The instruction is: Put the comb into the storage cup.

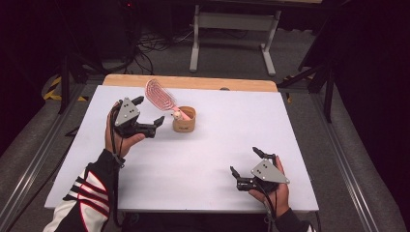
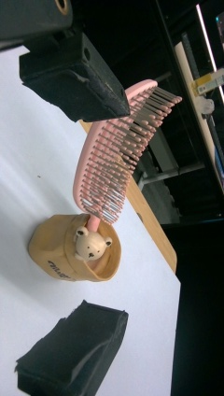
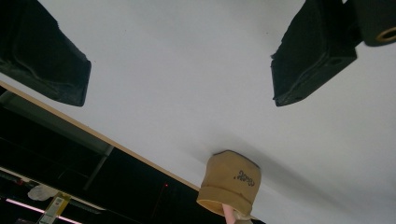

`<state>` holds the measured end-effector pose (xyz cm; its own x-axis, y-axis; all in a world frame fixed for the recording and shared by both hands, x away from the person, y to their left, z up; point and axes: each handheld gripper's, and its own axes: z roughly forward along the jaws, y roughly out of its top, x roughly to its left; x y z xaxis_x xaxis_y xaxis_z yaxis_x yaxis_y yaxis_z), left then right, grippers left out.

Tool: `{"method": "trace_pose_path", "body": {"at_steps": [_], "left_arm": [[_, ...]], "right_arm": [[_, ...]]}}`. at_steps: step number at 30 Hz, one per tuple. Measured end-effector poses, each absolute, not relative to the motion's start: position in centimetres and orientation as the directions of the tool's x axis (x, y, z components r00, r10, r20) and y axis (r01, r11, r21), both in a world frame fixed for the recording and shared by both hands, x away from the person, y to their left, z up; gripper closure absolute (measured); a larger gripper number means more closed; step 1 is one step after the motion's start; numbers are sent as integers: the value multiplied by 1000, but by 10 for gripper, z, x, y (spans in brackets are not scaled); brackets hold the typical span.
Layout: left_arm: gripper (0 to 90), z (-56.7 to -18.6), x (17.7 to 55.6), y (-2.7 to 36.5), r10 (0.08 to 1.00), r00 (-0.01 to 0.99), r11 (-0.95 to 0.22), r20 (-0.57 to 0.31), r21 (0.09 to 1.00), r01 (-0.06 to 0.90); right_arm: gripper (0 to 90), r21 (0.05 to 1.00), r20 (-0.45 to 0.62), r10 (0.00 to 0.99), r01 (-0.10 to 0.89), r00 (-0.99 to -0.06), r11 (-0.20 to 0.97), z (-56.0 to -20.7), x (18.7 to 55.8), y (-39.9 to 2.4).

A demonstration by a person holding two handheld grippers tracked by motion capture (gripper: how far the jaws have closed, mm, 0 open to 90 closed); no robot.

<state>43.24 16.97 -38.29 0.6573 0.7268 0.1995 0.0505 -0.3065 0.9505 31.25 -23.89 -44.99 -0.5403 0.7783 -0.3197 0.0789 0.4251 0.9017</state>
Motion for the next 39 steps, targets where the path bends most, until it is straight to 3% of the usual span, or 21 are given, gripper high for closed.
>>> {"method": "trace_pose_path", "body": {"at_steps": [39], "left_arm": [[50,-392,383,154,640,727,-334,248,942,-28]], "right_arm": [[53,909,-312,784,70,-537,410,-446,311,-243]]}}
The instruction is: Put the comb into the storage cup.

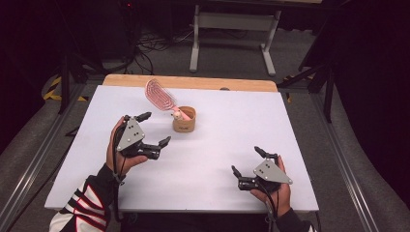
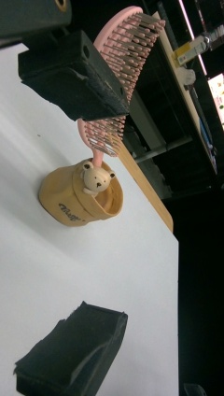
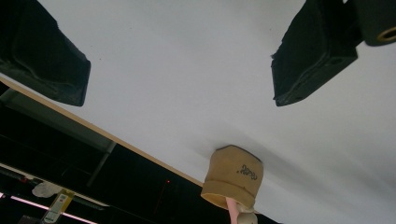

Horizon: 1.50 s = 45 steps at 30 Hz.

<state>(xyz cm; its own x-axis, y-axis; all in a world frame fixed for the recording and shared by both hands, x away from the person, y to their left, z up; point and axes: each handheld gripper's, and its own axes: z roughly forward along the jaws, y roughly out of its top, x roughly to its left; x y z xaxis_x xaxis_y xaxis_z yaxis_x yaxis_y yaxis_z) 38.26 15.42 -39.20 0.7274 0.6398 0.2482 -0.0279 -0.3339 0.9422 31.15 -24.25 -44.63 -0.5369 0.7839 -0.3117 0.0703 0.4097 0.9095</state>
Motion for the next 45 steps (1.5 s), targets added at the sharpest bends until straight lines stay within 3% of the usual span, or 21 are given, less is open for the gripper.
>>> {"method": "trace_pose_path", "body": {"at_steps": [45], "left_arm": [[52,-400,350,166,598,732,-407,327,910,-73]], "right_arm": [[51,898,-358,761,26,-540,440,-442,304,-235]]}}
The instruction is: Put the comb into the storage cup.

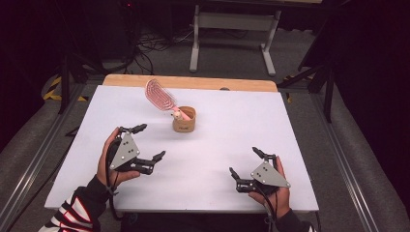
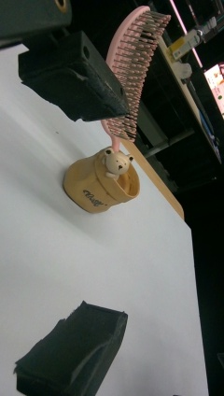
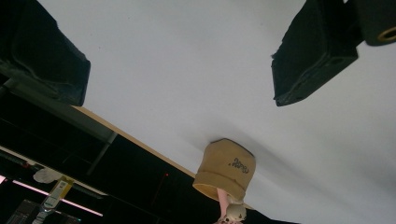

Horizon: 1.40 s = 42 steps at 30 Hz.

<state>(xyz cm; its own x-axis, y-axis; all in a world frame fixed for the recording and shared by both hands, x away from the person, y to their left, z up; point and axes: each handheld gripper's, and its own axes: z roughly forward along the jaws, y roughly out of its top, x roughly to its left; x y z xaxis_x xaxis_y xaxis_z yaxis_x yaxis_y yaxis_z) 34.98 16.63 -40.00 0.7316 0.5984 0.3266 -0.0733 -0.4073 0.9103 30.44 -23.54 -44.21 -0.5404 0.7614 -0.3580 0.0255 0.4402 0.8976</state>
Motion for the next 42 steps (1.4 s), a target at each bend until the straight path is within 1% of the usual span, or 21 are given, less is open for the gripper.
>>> {"method": "trace_pose_path", "body": {"at_steps": [26,31,32,37,42], "left_arm": [[52,-420,339,196,614,710,-456,344,889,-36],[53,-428,339,203,626,699,-475,346,880,-11],[53,-431,339,207,632,701,-468,331,884,5],[52,-439,338,216,642,693,-482,329,876,30],[52,-448,336,226,655,694,-467,300,882,59]], "right_arm": [[50,896,-361,758,23,-543,443,-442,303,-233],[49,898,-357,760,25,-543,440,-441,304,-233],[49,899,-355,760,26,-545,438,-441,304,-233],[47,899,-351,760,29,-546,436,-441,304,-233],[47,900,-348,761,33,-548,435,-442,304,-232]]}}
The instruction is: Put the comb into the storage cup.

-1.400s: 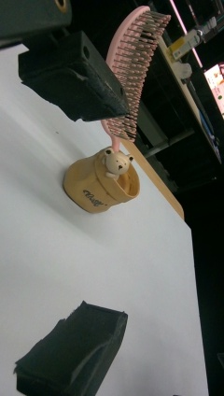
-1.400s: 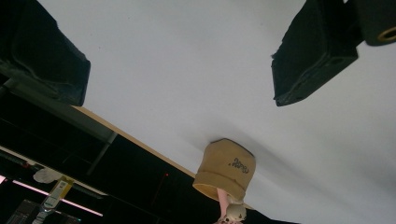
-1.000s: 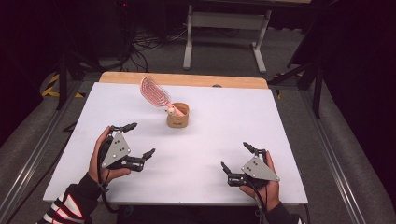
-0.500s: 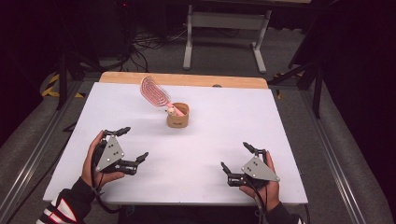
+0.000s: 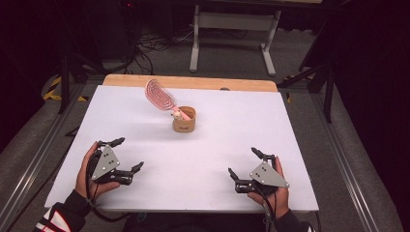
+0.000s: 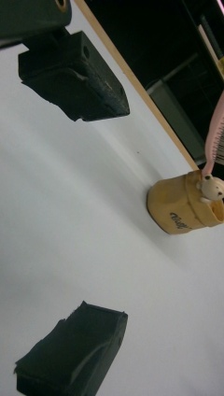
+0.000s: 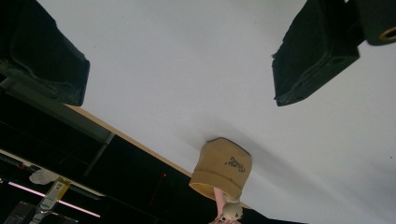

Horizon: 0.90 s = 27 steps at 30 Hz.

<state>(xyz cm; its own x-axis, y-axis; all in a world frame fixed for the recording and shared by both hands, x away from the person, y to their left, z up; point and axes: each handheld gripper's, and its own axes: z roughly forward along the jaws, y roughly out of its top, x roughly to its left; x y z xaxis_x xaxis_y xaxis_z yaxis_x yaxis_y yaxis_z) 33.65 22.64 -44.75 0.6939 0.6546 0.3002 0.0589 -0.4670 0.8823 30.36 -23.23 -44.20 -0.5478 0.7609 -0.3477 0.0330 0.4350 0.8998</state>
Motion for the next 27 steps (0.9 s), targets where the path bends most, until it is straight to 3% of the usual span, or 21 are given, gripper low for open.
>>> {"method": "trace_pose_path", "body": {"at_steps": [10,27], "left_arm": [[51,-472,336,240,685,689,-462,239,873,157],[46,-469,333,242,685,692,-439,229,887,141]], "right_arm": [[45,899,-345,769,45,-539,435,-442,303,-235],[43,898,-352,767,38,-536,438,-441,303,-237]]}}
